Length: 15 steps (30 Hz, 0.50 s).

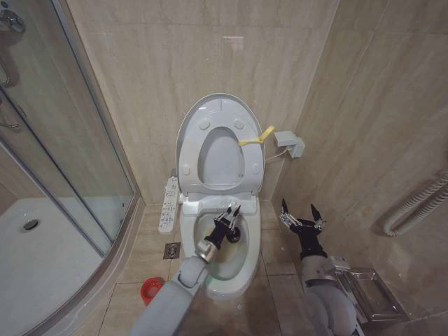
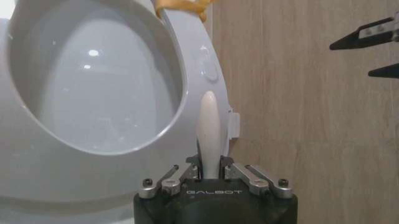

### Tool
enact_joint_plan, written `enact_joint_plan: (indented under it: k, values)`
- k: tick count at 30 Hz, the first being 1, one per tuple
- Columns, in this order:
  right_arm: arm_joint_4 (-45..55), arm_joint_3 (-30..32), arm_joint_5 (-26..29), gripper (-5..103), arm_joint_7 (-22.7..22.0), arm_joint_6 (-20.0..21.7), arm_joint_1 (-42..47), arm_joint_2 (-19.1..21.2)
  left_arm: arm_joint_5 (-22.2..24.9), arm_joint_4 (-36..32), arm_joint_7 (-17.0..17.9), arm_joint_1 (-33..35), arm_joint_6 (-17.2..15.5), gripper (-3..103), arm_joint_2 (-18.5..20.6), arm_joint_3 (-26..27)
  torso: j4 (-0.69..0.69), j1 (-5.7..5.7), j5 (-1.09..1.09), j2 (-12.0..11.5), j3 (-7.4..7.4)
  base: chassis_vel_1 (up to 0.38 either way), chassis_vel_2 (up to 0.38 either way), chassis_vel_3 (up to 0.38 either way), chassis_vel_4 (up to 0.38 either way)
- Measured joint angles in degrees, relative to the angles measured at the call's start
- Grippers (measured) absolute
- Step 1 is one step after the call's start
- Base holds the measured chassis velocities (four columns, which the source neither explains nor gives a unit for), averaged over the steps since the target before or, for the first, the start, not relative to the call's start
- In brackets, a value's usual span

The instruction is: Open the toilet lid, clean the toilet bowl with a toilet brush, close the toilet lid, and flush.

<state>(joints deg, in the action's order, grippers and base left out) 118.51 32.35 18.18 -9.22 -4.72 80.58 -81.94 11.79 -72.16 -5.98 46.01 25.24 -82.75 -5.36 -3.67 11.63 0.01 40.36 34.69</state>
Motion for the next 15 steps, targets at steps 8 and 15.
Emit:
enact_joint_plan:
  k: [8,15]
  values:
    - [0.0,0.0,0.0,100,0.0,0.0,0.0,0.0,2.5,5.8,0.0,-1.8,0.6,19,-3.6,-0.7,0.01,0.00,-0.01,0.0,0.00,0.000,0.000,0.000,0.000]
    - [0.0,0.0,0.0,100,0.0,0.0,0.0,0.0,2.5,4.7,-0.2,-3.2,0.8,19,-4.9,-0.3,-0.01,0.00,-0.01,0.0,0.00,0.000,0.000,0.000,0.000]
